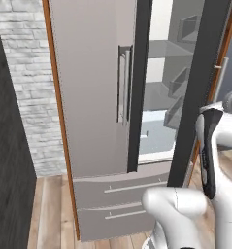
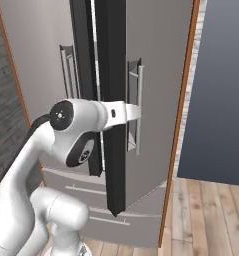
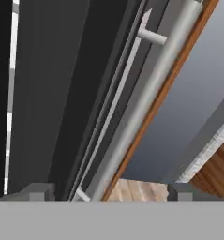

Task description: Retrieve the sausage and cheese from the fridge and place them on the cutting board on the counter.

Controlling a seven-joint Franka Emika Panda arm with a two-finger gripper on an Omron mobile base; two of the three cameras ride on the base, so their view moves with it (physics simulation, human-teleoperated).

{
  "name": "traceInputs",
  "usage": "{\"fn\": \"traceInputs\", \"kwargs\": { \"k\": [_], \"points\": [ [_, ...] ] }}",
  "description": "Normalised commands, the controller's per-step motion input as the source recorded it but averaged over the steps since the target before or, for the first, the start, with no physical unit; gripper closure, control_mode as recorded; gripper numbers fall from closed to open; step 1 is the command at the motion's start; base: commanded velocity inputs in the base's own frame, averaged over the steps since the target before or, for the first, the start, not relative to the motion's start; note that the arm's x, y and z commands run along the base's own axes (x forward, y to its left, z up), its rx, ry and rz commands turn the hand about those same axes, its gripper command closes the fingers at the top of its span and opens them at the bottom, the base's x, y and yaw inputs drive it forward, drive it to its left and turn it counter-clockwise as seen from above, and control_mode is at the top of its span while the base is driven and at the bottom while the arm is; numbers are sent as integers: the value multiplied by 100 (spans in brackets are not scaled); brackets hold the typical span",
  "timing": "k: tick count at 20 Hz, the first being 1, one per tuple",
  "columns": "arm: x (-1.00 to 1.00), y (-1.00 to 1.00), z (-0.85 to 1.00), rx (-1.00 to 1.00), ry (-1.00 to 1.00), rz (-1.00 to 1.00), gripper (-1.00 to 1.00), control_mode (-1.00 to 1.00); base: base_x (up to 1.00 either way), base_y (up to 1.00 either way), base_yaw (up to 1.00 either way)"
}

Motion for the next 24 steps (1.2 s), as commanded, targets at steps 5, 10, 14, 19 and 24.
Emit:
{"fn": "traceInputs", "kwargs": {
  "k": [5,10,14,19,24],
  "points": [
    [2,44,28,-17,37,-57,-100,-100,0,0,0],
    [20,41,-9,-19,0,-36,-100,-100,0,0,0],
    [-1,38,-4,-11,-3,-1,-100,-100,0,0,0],
    [5,51,0,-6,-3,4,-100,-100,0,0,0],
    [66,34,0,-6,4,10,-100,-100,0,0,0]
  ]
}}
